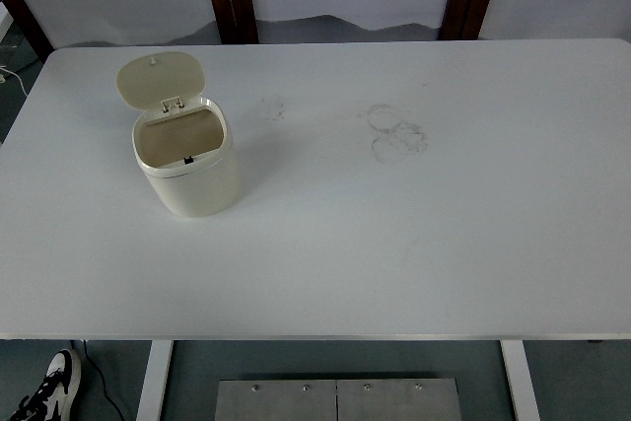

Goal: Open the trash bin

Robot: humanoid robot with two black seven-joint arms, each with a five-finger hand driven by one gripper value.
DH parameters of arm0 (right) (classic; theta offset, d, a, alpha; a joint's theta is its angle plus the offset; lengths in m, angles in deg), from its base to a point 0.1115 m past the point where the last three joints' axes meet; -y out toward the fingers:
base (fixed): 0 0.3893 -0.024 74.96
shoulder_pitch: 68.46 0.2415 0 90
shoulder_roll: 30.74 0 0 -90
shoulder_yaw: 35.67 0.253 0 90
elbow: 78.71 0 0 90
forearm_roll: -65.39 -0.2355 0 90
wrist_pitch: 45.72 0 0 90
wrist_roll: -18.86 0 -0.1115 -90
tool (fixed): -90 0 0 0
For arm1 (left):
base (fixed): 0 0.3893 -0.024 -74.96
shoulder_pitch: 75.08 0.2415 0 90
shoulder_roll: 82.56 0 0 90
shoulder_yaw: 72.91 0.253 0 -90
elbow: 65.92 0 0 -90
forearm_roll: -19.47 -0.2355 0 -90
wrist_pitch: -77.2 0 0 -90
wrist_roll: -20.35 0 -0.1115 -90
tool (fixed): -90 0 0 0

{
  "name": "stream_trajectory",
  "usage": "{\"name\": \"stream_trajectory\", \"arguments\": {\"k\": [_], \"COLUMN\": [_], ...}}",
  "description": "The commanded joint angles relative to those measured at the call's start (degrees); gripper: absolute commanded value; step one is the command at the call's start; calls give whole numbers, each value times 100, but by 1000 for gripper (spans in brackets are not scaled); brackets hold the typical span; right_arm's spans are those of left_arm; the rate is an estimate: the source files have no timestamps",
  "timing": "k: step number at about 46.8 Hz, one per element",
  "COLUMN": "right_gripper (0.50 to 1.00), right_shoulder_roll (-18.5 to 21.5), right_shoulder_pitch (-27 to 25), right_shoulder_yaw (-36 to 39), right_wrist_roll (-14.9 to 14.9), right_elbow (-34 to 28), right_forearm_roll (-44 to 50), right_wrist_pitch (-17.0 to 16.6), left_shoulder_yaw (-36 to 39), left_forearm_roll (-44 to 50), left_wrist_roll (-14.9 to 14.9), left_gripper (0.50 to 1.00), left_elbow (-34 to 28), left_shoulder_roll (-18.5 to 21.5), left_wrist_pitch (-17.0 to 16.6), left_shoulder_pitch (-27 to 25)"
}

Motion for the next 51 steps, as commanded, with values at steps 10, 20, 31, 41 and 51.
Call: {"name": "stream_trajectory", "arguments": {"k": [10,20,31,41,51], "right_gripper": [995,995,995,995,995], "right_shoulder_roll": [0,0,0,0,0], "right_shoulder_pitch": [0,0,9,18,18], "right_shoulder_yaw": [0,0,0,-9,-53], "right_wrist_roll": [2,2,2,2,2], "right_elbow": [0,0,0,0,9], "right_forearm_roll": [-1,-1,8,60,122], "right_wrist_pitch": [0,0,0,0,0], "left_shoulder_yaw": [11,11,20,20,29], "left_forearm_roll": [-19,-36,-45,-45,-54], "left_wrist_roll": [11,11,11,20,20], "left_gripper": [1000,1000,1000,1000,1000], "left_elbow": [49,49,49,49,49], "left_shoulder_roll": [-113,-104,-104,-86,-69], "left_wrist_pitch": [13,22,22,31,31], "left_shoulder_pitch": [248,248,275,283,283]}}
